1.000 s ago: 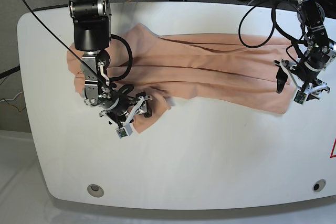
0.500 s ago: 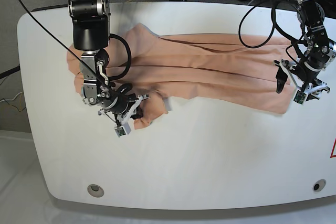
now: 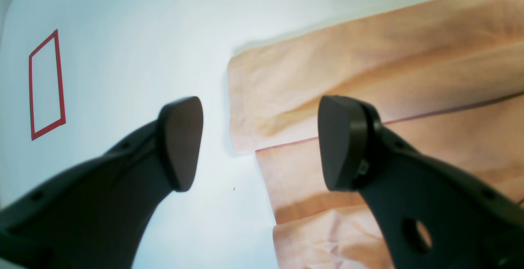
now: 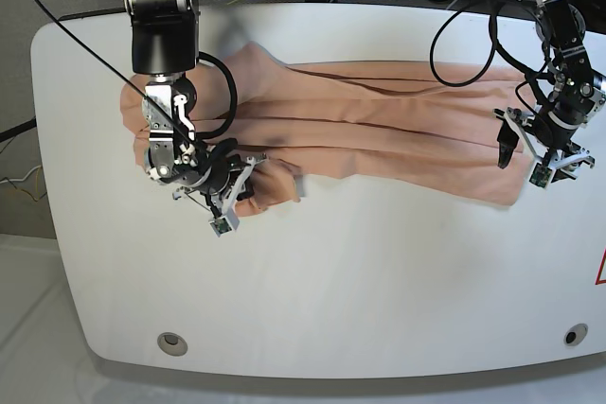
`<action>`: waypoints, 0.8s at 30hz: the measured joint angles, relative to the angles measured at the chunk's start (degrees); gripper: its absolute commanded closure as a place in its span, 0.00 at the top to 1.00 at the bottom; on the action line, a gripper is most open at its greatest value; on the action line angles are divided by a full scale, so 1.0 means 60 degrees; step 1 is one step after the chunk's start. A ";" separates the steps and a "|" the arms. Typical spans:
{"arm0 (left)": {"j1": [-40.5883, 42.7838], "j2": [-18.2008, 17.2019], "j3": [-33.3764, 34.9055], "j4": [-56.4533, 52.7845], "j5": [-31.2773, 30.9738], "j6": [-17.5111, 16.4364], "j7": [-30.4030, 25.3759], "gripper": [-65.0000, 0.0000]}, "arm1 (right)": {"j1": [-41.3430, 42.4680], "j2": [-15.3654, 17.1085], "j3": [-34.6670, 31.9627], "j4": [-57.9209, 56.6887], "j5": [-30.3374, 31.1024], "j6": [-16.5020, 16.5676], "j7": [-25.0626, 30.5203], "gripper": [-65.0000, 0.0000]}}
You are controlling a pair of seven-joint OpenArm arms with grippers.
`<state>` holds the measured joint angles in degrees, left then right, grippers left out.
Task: Fold the T-shirt properly
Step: 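Drag the right gripper's held sleeve end across the shirt body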
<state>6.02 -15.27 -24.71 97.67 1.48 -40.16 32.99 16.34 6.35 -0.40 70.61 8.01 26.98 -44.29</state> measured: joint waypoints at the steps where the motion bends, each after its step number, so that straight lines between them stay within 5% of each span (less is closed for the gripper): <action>1: -0.0004 0.0000 0.0000 0.0000 0.0007 0.0000 0.0004 0.65 | -0.0066 0.0004 0.0004 0.0189 -0.0018 0.0004 -0.0062 0.00; 24: 0.0000 0.0025 0.0004 -0.0004 0.0000 0.0004 -0.0004 0.65 | -0.1854 -0.0106 0.0492 0.4204 0.0011 -0.0004 -0.1341 0.00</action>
<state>6.02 -15.11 -24.69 97.65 1.48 -40.14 32.97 5.21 5.72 2.55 95.83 8.08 26.96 -52.34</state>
